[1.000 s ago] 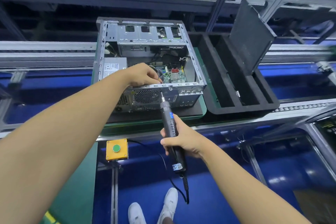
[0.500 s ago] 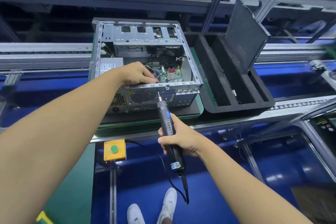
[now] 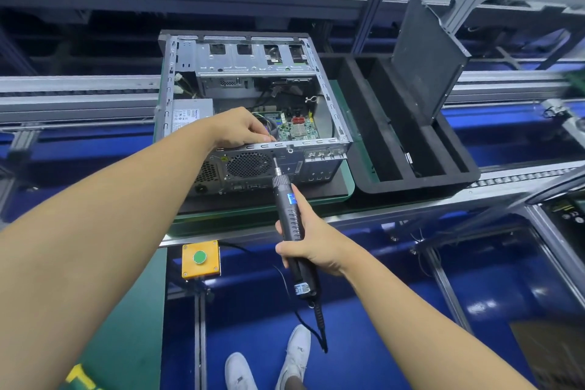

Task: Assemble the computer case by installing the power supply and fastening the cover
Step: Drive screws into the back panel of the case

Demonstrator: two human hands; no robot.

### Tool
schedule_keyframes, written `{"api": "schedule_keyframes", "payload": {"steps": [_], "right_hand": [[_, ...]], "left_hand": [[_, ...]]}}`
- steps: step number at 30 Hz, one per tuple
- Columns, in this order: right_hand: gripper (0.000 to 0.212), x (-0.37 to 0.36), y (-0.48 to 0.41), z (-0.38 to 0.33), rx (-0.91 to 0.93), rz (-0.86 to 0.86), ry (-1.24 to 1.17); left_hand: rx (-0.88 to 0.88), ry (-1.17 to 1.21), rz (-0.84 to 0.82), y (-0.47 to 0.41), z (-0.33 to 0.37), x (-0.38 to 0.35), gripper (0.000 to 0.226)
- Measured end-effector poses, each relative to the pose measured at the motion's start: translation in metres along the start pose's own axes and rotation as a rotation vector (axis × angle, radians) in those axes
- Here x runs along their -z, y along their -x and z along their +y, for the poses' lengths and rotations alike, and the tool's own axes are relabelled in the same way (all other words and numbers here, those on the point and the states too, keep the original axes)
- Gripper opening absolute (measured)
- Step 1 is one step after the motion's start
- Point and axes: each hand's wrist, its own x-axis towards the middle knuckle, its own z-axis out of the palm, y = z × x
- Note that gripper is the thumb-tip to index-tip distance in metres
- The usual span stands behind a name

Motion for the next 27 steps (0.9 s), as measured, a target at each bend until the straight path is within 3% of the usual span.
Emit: {"api": "schedule_keyframes", "payload": {"steps": [5, 15, 27], "right_hand": [[0.118, -0.003, -0.001, 0.001, 0.002, 0.039, 0.008], [0.119, -0.008, -0.002, 0.002, -0.006, 0.085, -0.029], [0.116, -0.011, 0.006, -0.007, 0.009, 0.083, -0.102]], "left_hand": [[0.010, 0.001, 0.009, 0.000, 0.002, -0.001, 0.011], [0.016, 0.031, 0.010, 0.001, 0.001, -0.003, 0.027], [-0.029, 0.074, 0.036, 0.008, 0.001, -0.004, 0.015]]}}
